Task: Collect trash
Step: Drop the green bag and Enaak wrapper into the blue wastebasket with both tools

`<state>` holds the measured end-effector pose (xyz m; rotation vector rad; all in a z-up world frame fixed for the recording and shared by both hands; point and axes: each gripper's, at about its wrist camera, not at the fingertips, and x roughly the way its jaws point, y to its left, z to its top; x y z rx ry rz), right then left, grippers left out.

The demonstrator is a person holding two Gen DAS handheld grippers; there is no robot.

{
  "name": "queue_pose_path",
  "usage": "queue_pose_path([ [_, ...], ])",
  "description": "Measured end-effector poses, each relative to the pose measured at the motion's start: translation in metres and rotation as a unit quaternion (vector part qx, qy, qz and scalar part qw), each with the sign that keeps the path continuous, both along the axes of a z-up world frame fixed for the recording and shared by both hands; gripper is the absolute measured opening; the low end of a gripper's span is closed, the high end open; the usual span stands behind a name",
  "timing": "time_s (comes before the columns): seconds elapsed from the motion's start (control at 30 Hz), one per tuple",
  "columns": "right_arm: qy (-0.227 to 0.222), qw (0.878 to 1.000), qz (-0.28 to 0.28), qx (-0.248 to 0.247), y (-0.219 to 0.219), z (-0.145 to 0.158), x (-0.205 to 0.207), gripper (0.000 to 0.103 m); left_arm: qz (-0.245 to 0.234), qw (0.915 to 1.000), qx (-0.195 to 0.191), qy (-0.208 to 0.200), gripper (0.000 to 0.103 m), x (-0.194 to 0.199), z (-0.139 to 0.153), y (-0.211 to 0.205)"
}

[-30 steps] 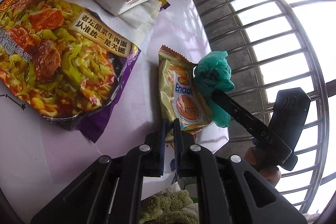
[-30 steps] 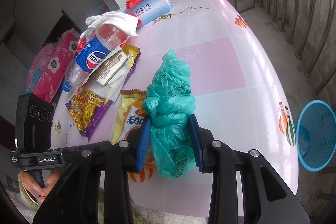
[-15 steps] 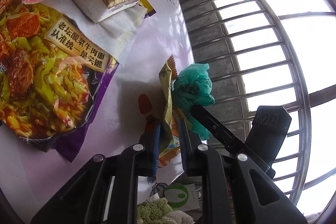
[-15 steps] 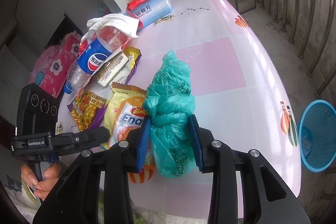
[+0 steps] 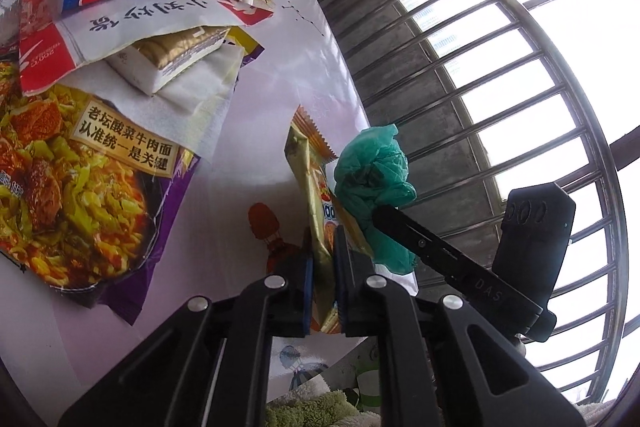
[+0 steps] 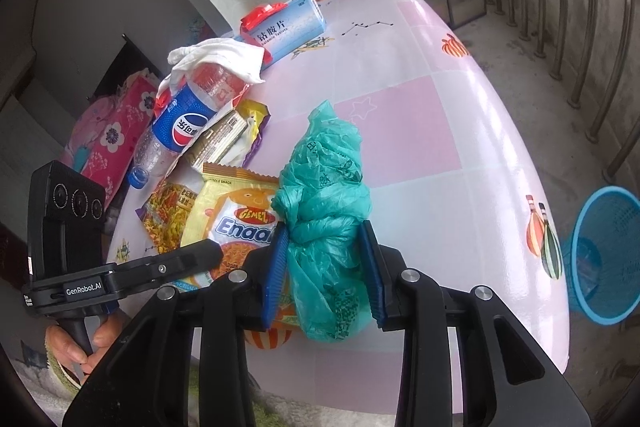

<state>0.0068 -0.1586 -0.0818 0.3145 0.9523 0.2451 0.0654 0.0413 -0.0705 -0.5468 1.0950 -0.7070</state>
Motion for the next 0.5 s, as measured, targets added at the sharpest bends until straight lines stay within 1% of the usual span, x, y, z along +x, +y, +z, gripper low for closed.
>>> queue_pose_path([
  [0.17,-0.032,0.999,-0.043,0.003,-0.026,0.023,-0.013,0.033,-0.013,0.9988,0.011,-0.046,0.008,0.0,0.023,-0.011],
  [0.27,-0.059,0.994,-0.09,-0.003,-0.051,0.038,-0.024,0.033,-0.035,0.9968,0.012,-0.07,0.008,0.006,0.038,-0.028],
  [0.37,-0.079,0.985,-0.156,0.007,-0.087,0.046,-0.039,0.033,-0.069,0.9931,0.019,-0.094,0.008,0.014,0.053,-0.06],
  [0.43,-0.08,0.975,-0.207,0.029,-0.118,0.042,-0.049,0.033,-0.096,0.9892,0.03,-0.107,0.008,0.02,0.059,-0.09],
  [0.5,-0.073,0.962,-0.257,0.058,-0.147,0.033,-0.057,0.033,-0.136,0.9841,0.037,-0.109,0.008,0.027,0.06,-0.124],
])
